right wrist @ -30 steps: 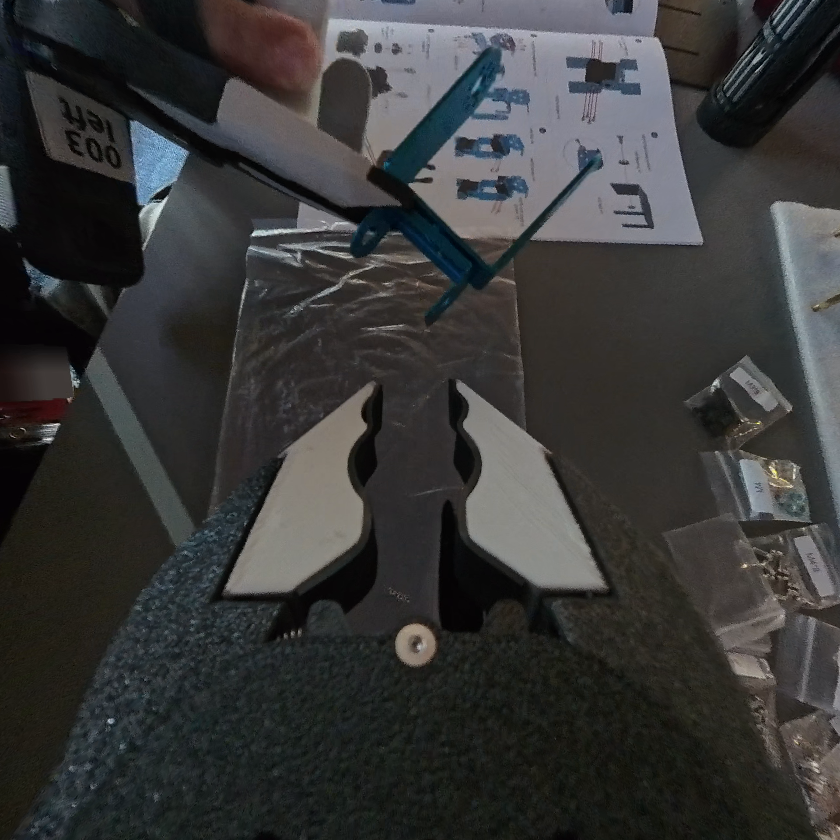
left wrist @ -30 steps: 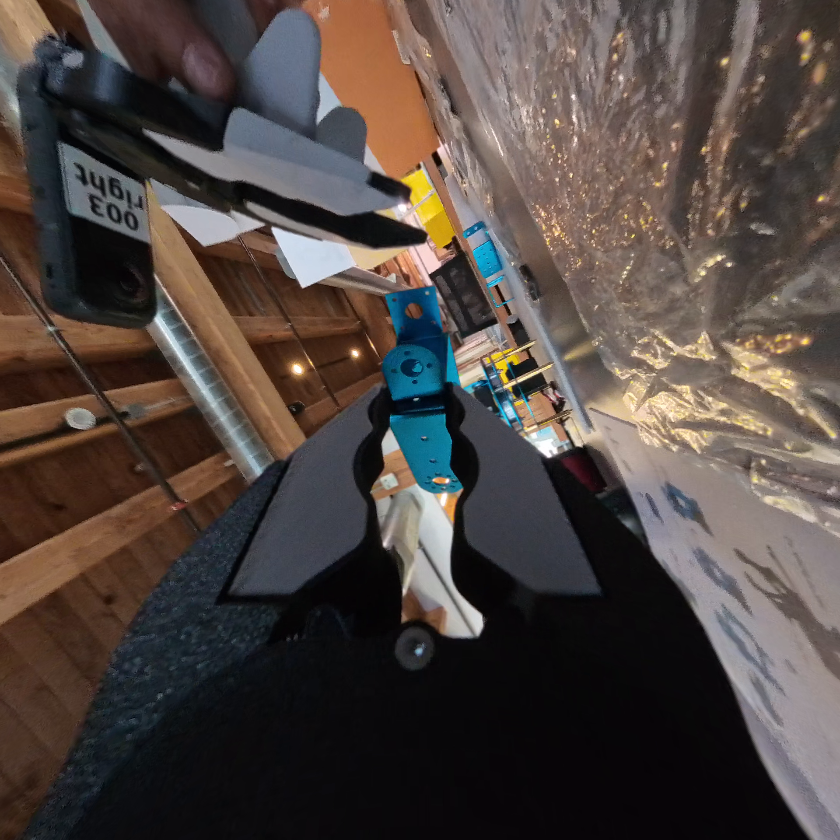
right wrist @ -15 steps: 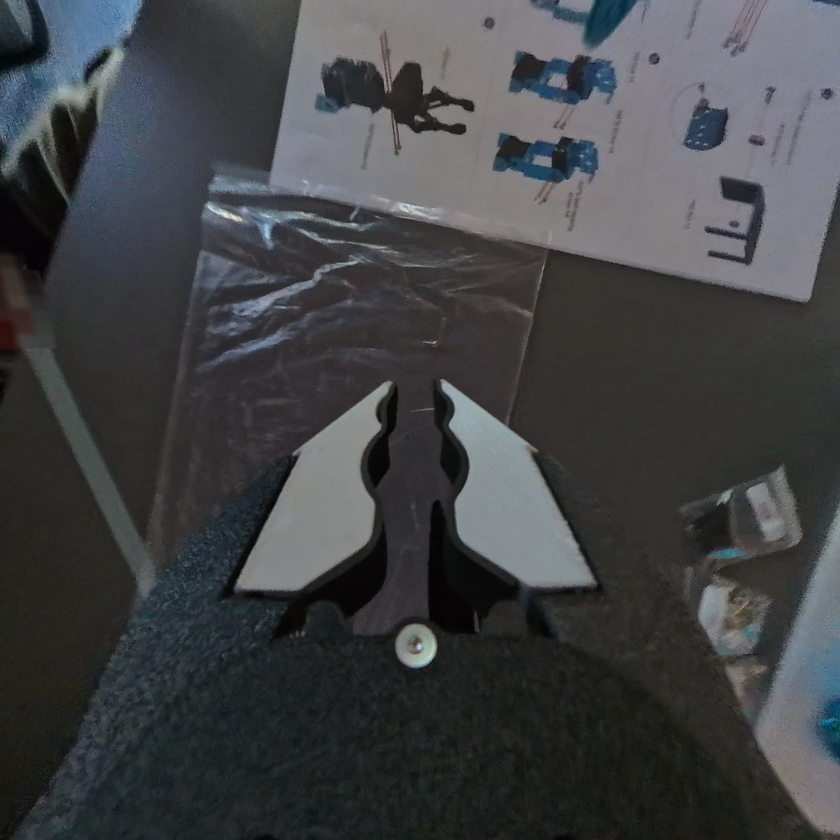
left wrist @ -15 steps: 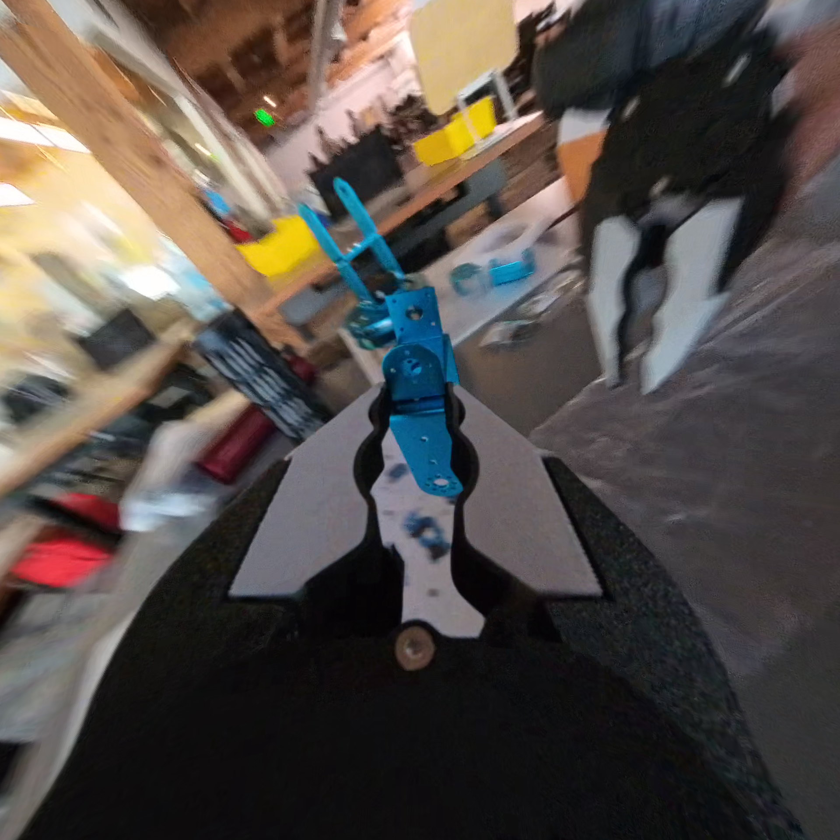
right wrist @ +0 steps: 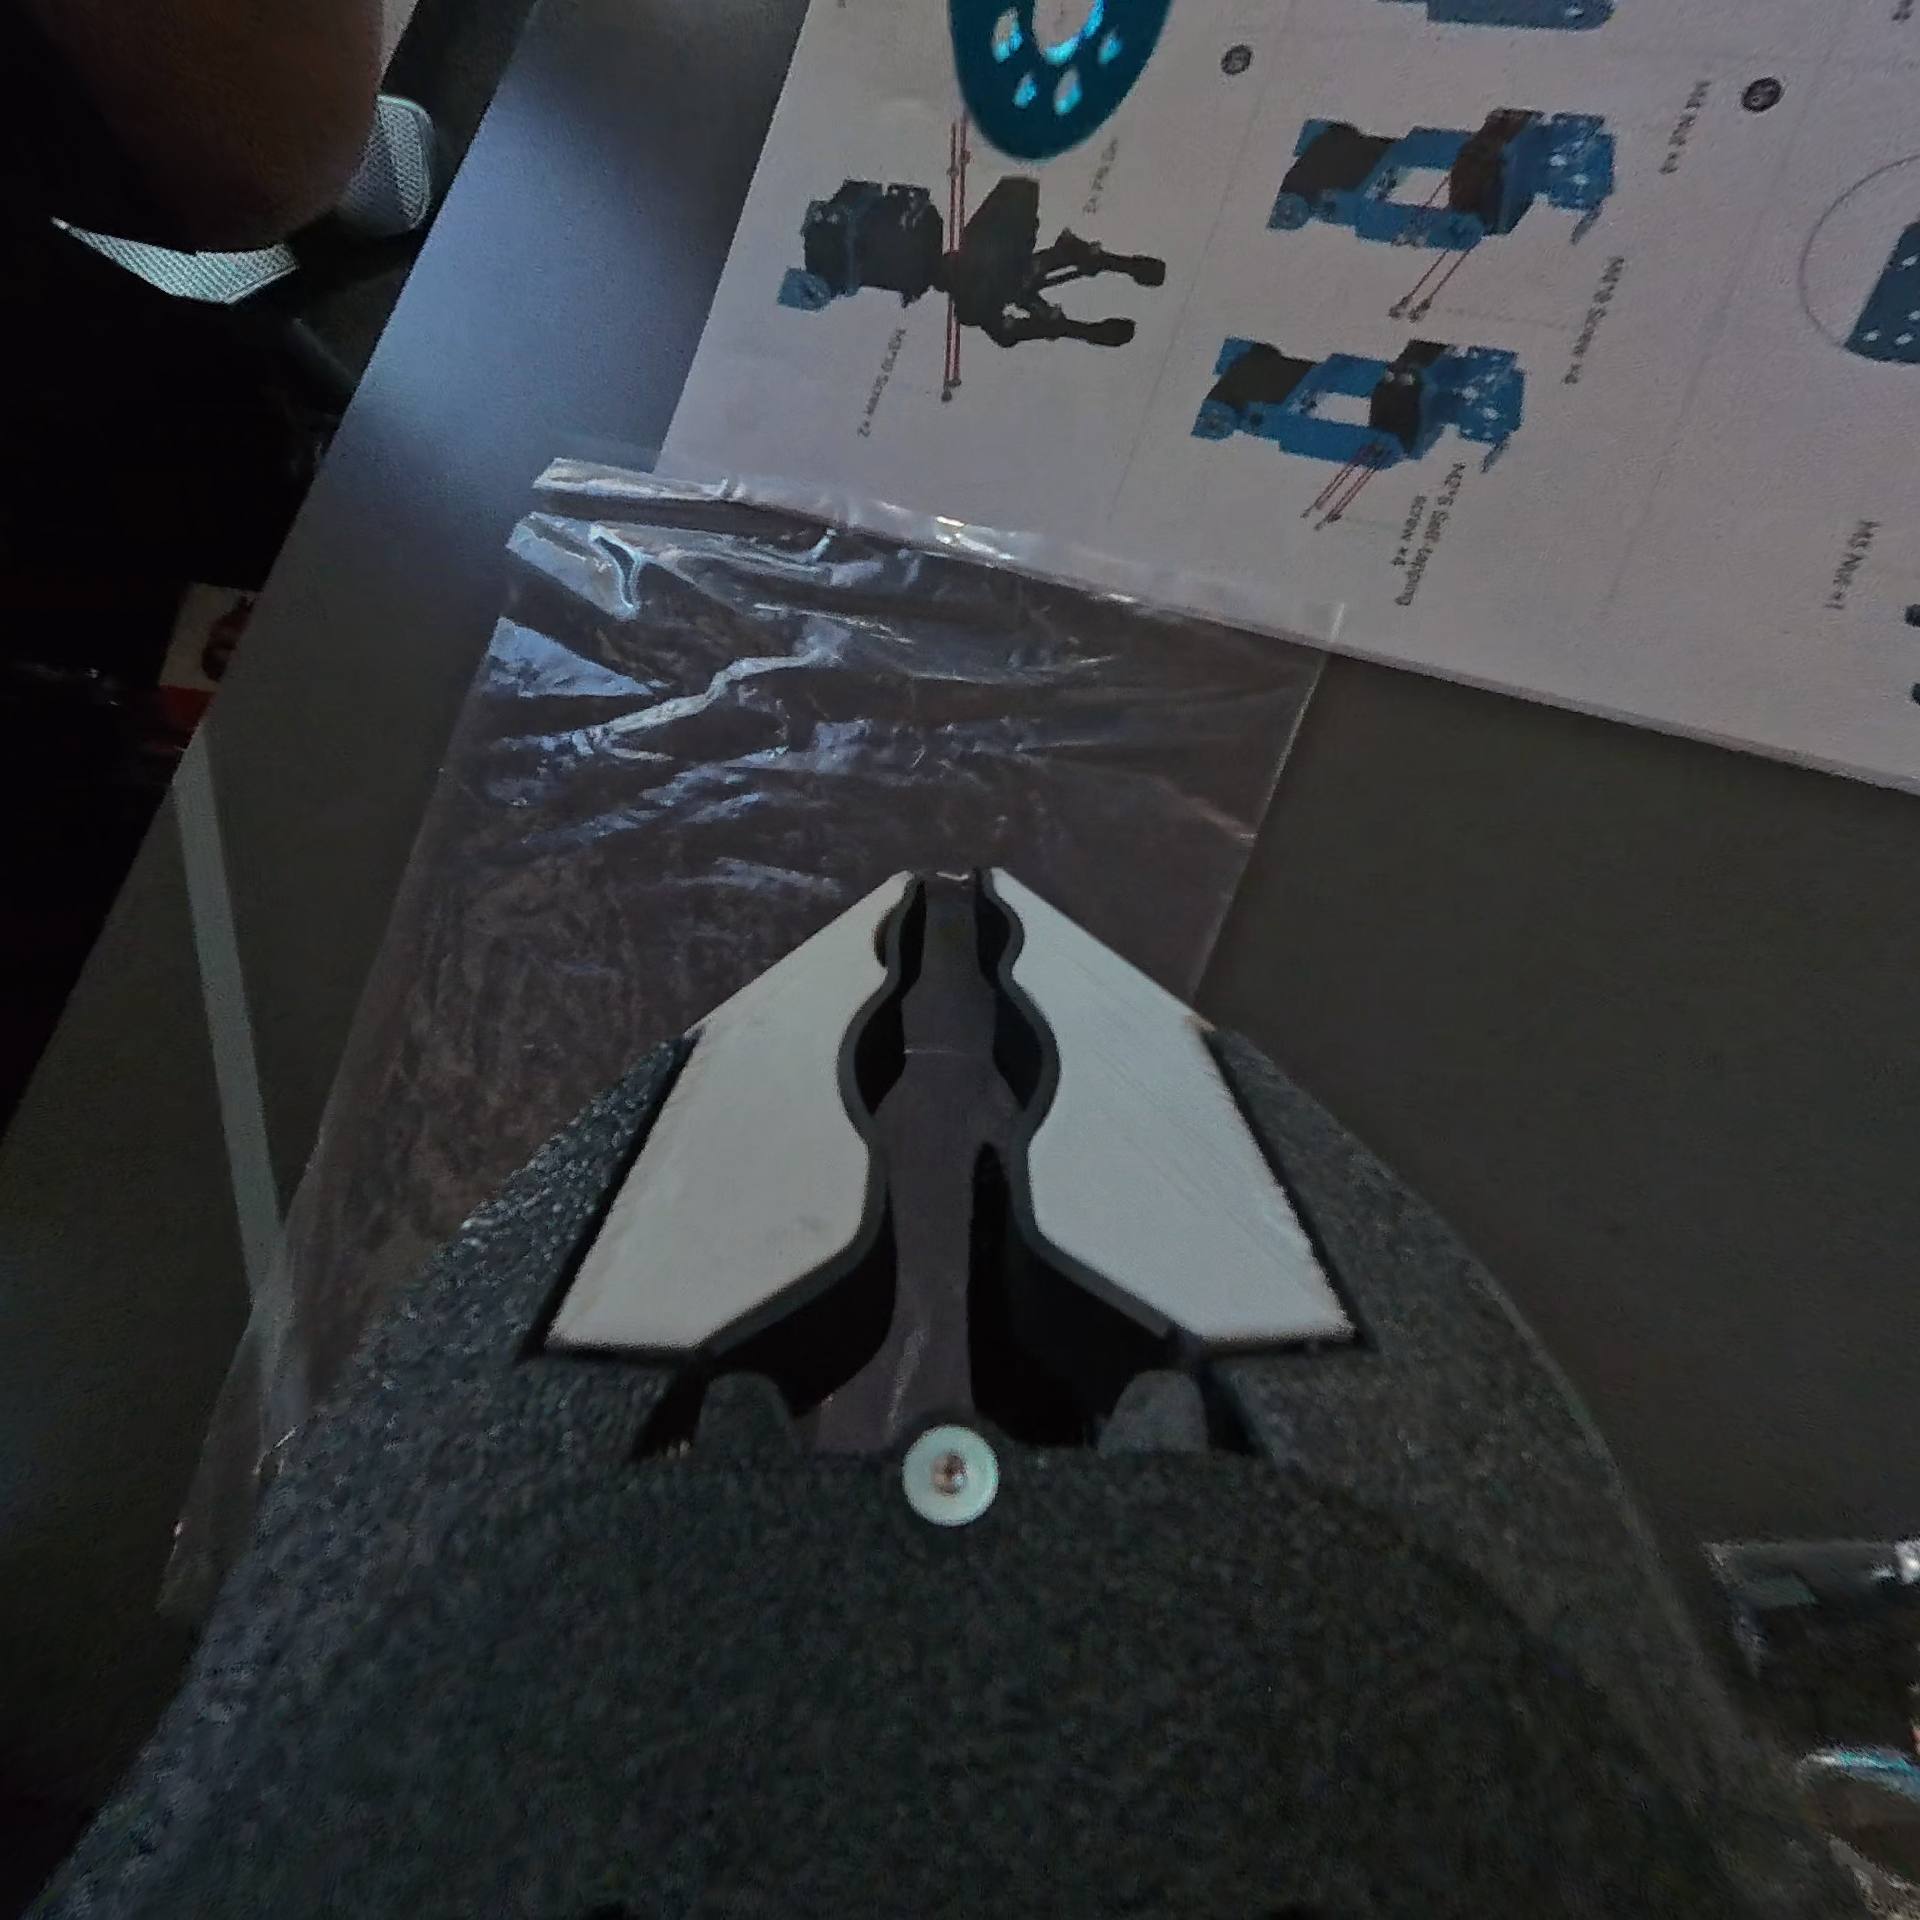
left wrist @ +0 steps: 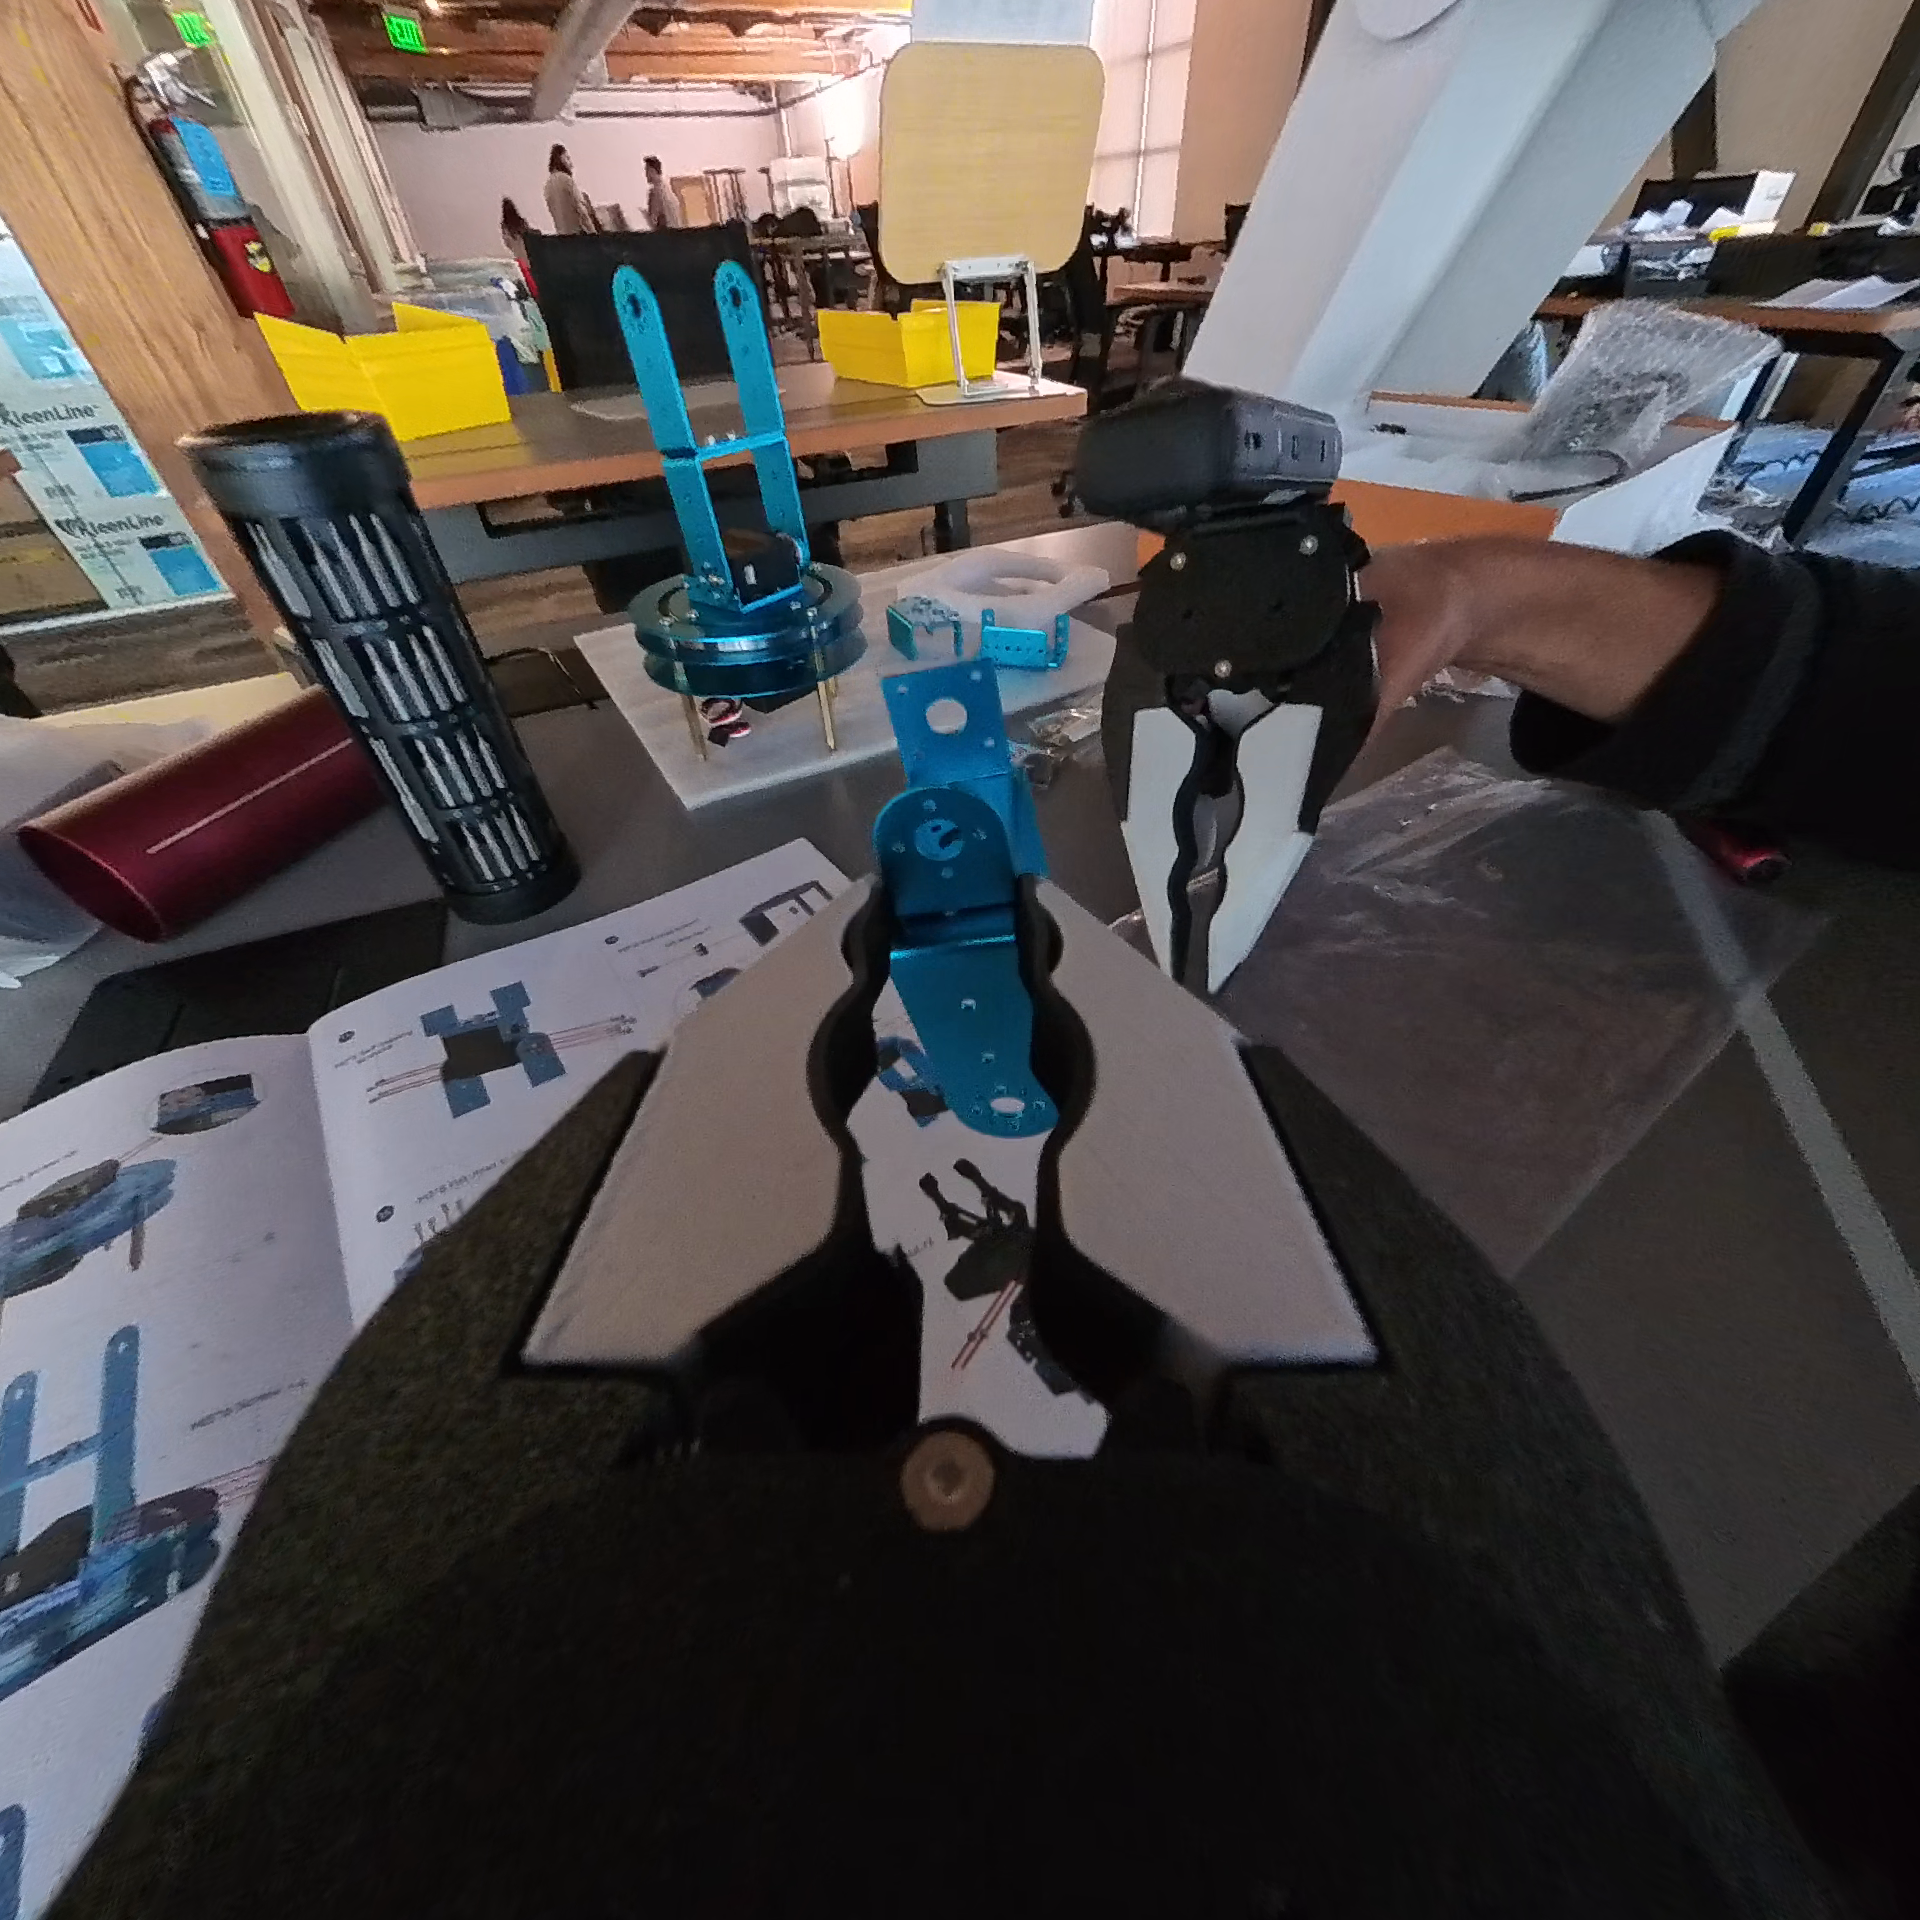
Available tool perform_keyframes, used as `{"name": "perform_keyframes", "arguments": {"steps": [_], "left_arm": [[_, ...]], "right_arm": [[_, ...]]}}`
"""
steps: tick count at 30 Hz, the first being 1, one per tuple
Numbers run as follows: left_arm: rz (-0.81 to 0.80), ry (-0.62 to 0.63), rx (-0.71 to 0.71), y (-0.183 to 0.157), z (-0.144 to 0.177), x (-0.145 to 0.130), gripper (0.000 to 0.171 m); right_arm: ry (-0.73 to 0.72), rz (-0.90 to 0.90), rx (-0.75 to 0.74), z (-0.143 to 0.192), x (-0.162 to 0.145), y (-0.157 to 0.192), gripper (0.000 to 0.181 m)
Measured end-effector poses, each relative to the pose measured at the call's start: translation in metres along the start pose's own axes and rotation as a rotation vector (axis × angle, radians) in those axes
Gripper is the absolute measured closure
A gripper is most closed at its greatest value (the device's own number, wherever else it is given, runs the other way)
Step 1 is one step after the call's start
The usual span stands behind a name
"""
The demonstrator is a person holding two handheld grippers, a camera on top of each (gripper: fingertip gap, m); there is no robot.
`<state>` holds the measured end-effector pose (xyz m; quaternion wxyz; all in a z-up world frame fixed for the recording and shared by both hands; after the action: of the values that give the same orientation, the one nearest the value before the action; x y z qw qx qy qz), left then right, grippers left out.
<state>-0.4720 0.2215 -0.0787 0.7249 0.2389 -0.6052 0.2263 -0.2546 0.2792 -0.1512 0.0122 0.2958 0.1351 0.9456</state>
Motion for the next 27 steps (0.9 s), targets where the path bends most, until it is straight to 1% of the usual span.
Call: {"name": "perform_keyframes", "arguments": {"steps": [3, 8, 12, 17, 20, 21, 23, 25, 27], "left_arm": [[-0.001, 0.004, -0.002, 0.003, 0.001, -0.002, 0.149], [-0.010, 0.000, -0.009, 0.003, 0.005, 0.001, 0.149], [-0.026, -0.001, -0.018, -0.001, 0.004, 0.003, 0.148], [-0.040, 0.002, -0.034, -0.006, 0.003, 0.003, 0.149], [-0.050, 0.012, -0.028, -0.006, 0.002, 0.003, 0.149], [-0.051, 0.012, -0.027, -0.006, 0.002, 0.003, 0.149], [-0.035, 0.004, -0.031, -0.006, 0.002, 0.004, 0.149], [-0.022, -0.005, -0.044, -0.007, 0.001, 0.004, 0.149], [-0.008, -0.006, -0.066, -0.009, -0.002, 0.002, 0.150]], "right_arm": [[-0.012, -0.006, 0.037, -0.002, 0.001, -0.001, 0.171], [0.007, 0.001, 0.052, -0.003, -0.001, 0.002, 0.173], [0.010, 0.029, 0.014, -0.005, 0.001, 0.004, 0.177], [0.023, 0.048, -0.016, -0.007, 0.005, 0.006, 0.178], [0.042, 0.057, -0.049, -0.002, 0.007, 0.006, 0.178], [0.026, 0.058, -0.052, 0.001, 0.008, 0.006, 0.179], [0.011, 0.066, -0.050, 0.002, 0.009, 0.007, 0.178], [0.039, 0.104, -0.114, 0.001, 0.008, 0.005, 0.175], [0.044, 0.133, -0.115, -0.001, 0.009, 0.008, 0.177]]}}
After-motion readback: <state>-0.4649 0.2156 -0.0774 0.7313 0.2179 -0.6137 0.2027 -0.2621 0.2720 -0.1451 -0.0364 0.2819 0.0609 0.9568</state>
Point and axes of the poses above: each gripper's, where its closed fingertips meet, z back along the fingers, x out of its top, y = z × x across the jaws, the point moved 8 cm from there along z, back along the fingers, and after that the axes turned 2 degrees about -z, right-handed, at the moved point
